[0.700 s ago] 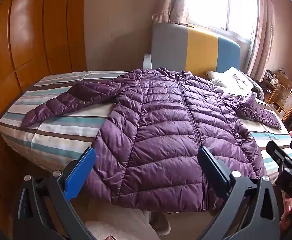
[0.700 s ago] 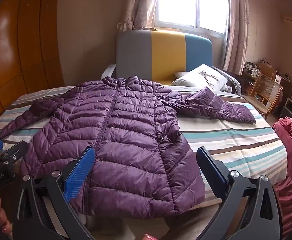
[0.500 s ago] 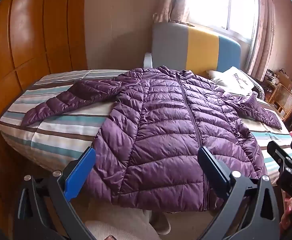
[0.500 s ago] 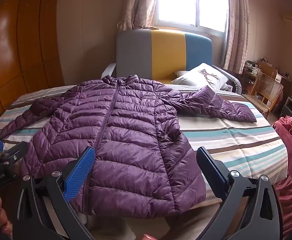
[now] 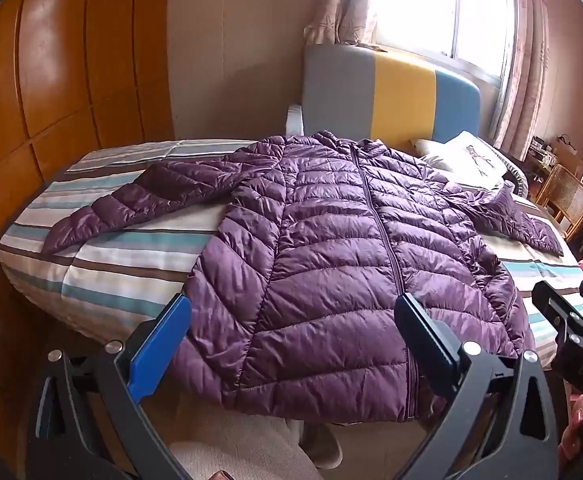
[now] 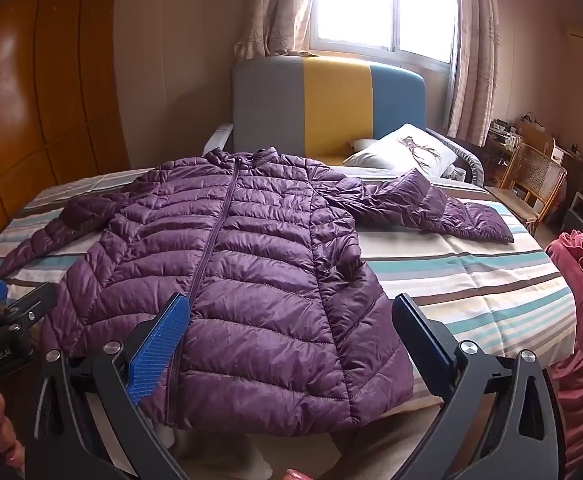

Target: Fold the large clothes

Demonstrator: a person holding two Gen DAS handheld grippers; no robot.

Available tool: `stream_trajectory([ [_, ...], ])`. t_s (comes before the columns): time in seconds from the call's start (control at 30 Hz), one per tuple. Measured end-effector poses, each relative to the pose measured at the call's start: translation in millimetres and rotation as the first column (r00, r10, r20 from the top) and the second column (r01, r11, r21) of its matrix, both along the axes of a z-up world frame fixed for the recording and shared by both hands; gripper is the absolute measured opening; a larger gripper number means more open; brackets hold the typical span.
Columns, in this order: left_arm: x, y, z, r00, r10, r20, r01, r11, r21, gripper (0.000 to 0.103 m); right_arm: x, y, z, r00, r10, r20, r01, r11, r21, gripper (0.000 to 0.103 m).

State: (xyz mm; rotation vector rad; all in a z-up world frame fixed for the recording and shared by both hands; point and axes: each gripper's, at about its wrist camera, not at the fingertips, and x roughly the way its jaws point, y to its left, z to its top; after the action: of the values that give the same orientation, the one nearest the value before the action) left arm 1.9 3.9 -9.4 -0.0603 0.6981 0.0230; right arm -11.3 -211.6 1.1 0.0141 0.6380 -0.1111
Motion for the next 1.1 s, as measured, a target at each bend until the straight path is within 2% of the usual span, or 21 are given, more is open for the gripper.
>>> stream_trajectory([
  [1.1,0.3,-2.0,-7.3,1.0,0.008,-0.022,-0.007,1.0,0.015,0.101,4.8,-0.1,-2.8,0.999,0.003,-0.034,-0.003,1.0,0.002,0.1],
])
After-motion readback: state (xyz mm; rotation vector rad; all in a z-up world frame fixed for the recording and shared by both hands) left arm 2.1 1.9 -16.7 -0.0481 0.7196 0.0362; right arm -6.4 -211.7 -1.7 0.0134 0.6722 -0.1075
